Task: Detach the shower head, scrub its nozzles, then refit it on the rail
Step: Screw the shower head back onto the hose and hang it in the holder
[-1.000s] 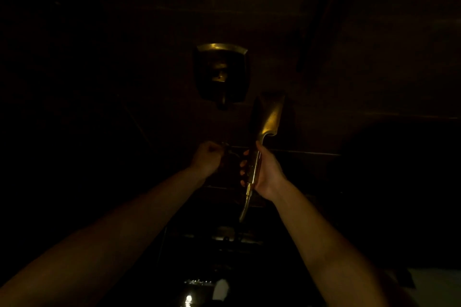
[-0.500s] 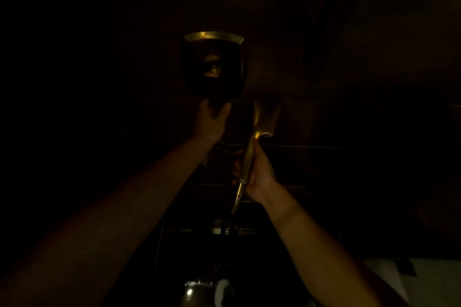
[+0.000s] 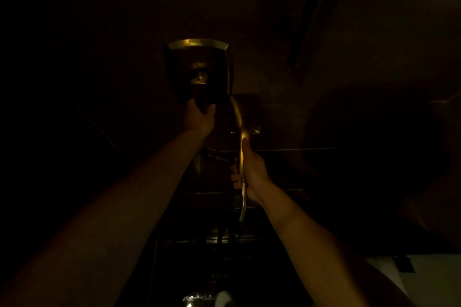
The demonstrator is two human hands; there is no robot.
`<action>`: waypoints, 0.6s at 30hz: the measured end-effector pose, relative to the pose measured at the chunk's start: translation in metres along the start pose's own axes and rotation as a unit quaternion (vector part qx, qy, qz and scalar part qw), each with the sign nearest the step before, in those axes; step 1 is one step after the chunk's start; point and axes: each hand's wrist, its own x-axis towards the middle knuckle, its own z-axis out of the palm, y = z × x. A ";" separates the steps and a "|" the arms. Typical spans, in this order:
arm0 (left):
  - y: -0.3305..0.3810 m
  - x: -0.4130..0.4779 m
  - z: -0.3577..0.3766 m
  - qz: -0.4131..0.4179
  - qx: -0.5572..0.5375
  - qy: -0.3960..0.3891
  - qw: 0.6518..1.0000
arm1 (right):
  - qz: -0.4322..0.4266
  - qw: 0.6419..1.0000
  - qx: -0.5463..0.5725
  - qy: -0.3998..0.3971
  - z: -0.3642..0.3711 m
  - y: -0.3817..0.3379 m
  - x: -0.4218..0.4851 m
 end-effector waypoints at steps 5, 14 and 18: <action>-0.003 0.013 -0.004 -0.007 0.017 -0.004 1.000 | -0.016 1.000 -0.014 0.007 -0.002 0.001 0.002; -0.007 0.013 -0.006 0.005 0.024 0.003 1.000 | -0.041 0.998 -0.041 0.011 -0.017 -0.002 0.003; -0.005 0.004 -0.005 -0.013 0.014 0.016 1.000 | -0.041 0.998 -0.056 -0.009 -0.035 -0.004 -0.003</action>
